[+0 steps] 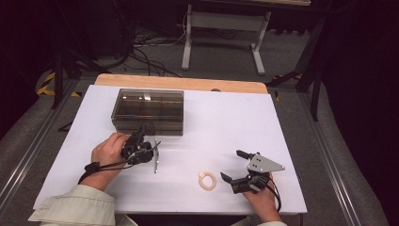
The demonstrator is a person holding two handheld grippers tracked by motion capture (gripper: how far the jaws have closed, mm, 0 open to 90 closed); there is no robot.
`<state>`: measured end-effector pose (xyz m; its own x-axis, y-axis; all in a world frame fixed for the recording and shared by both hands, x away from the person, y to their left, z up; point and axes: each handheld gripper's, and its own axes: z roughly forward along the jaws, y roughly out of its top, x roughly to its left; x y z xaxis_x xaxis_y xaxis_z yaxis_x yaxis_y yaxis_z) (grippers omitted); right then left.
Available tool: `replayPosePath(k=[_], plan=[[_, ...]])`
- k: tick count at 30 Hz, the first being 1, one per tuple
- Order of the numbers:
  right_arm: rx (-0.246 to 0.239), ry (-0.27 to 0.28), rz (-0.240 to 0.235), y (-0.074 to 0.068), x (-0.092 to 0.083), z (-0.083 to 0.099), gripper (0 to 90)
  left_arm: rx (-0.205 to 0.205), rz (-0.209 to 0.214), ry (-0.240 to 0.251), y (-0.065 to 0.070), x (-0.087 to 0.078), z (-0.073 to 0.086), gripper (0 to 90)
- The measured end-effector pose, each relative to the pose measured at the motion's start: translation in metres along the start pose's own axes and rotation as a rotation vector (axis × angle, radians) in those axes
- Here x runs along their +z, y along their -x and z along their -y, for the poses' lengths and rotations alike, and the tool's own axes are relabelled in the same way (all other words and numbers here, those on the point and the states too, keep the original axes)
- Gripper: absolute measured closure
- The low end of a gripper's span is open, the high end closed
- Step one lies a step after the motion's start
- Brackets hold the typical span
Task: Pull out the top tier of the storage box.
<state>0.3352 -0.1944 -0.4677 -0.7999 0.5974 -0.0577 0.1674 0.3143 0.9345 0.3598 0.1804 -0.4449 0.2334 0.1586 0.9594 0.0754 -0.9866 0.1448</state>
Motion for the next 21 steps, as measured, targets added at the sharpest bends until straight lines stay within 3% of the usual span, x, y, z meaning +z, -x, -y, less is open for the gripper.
replayPosePath(k=[1,5,10,16,21], plan=[[0.0,0.0,0.002,0.0,0.0,0.0,2.2,-0.015,0.015,0.014,-0.001,-0.002,0.0,86.4],[0.001,0.0,0.001,0.0,0.0,0.0,2.2,-0.009,0.019,0.012,-0.002,-0.004,0.001,84.6],[0.002,-0.001,-0.003,0.0,0.0,0.0,2.2,-0.051,0.053,0.042,-0.009,-0.008,0.004,79.6],[0.005,0.003,-0.003,0.001,-0.001,0.0,2.2,-0.134,0.157,0.103,-0.022,-0.012,0.01,71.1],[0.007,0.005,-0.002,0.001,-0.001,0.0,2.2,-0.232,0.253,0.186,-0.034,-0.015,0.016,66.3]])
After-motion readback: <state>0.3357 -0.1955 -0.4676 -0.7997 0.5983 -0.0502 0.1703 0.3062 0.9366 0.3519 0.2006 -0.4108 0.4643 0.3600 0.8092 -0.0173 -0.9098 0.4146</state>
